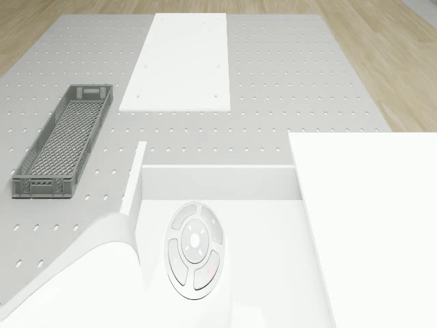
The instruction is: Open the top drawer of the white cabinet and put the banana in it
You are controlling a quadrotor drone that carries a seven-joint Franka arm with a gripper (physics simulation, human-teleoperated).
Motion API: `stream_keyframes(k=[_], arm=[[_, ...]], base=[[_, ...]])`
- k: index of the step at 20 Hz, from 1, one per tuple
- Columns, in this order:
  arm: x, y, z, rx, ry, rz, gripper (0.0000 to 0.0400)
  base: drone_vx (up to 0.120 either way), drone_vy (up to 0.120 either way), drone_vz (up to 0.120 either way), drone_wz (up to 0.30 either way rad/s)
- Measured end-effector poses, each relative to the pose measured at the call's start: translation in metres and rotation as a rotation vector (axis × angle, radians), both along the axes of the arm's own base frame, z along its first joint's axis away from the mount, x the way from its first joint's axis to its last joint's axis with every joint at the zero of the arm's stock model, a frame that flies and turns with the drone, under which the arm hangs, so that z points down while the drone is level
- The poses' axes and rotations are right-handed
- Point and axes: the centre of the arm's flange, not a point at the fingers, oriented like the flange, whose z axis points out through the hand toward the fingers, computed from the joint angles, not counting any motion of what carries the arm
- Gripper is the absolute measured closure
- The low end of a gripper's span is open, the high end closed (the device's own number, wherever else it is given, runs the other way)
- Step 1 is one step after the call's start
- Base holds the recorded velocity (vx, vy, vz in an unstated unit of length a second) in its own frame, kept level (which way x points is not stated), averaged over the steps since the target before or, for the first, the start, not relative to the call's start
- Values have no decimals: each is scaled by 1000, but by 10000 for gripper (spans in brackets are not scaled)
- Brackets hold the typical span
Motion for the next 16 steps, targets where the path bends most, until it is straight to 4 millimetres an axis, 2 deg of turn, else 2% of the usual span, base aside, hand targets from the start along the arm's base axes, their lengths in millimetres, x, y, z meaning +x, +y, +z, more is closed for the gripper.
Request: stream_keyframes(k=[4,6,9,12,16], arm=[[0,0,13,0,0,0,200],[0,0,17,3,1,21,122],[0,-1,15,5,3,50,58],[0,-1,7,7,3,67,27],[0,-1,0,8,4,77,12]], base=[[0,0,0,0],[0,0,0,0],[0,0,0,0],[0,0,0,0],[0,0,0,0]])
